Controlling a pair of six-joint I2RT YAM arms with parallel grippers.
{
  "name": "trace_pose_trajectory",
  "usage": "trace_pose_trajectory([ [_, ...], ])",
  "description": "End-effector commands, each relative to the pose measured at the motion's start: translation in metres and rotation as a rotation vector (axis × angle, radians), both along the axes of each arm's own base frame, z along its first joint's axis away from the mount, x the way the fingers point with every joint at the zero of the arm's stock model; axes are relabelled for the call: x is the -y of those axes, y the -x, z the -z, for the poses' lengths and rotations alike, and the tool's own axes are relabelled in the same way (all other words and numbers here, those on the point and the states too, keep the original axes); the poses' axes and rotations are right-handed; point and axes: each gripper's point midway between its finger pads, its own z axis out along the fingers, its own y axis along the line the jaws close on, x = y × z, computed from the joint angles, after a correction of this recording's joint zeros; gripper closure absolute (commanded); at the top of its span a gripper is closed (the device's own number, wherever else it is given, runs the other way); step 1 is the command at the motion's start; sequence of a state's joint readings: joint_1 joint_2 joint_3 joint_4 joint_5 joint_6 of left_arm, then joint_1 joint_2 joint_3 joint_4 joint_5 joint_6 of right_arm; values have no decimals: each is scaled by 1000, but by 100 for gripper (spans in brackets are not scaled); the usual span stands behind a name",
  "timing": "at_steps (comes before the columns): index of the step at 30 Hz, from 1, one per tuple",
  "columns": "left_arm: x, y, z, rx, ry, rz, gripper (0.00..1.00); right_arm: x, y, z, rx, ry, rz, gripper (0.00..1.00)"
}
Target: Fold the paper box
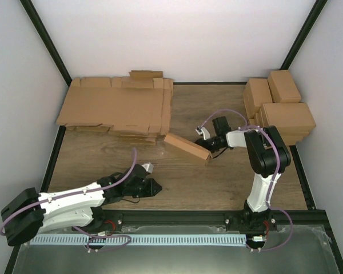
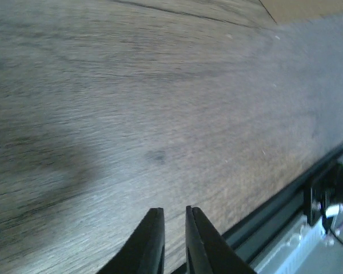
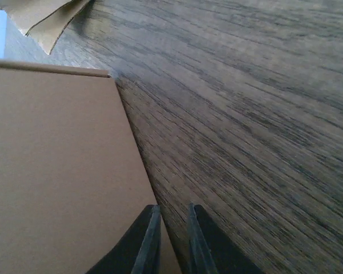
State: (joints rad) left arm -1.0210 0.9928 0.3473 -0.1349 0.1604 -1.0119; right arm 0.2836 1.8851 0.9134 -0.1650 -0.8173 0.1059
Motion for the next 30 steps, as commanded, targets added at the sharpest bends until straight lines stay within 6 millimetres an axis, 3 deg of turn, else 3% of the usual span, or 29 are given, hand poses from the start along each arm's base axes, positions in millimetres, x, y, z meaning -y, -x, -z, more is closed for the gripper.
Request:
trace_pose_trajectory([
  [1, 0, -9, 11, 0, -17, -54, 89, 11, 2, 18, -36, 75, 29, 84],
  [4, 9, -24, 16, 22, -26, -73, 96, 11, 3, 18, -36, 74, 26, 84],
  [12, 53, -66, 8, 97, -82, -39, 96, 9, 4, 10, -24, 61, 23, 83],
  [19, 53, -77, 7, 109, -94, -37, 96, 5, 3, 1, -11, 47, 15, 81],
  [30, 64, -85, 0, 124, -82, -25, 96, -10, 6, 16, -35, 80, -24, 81],
])
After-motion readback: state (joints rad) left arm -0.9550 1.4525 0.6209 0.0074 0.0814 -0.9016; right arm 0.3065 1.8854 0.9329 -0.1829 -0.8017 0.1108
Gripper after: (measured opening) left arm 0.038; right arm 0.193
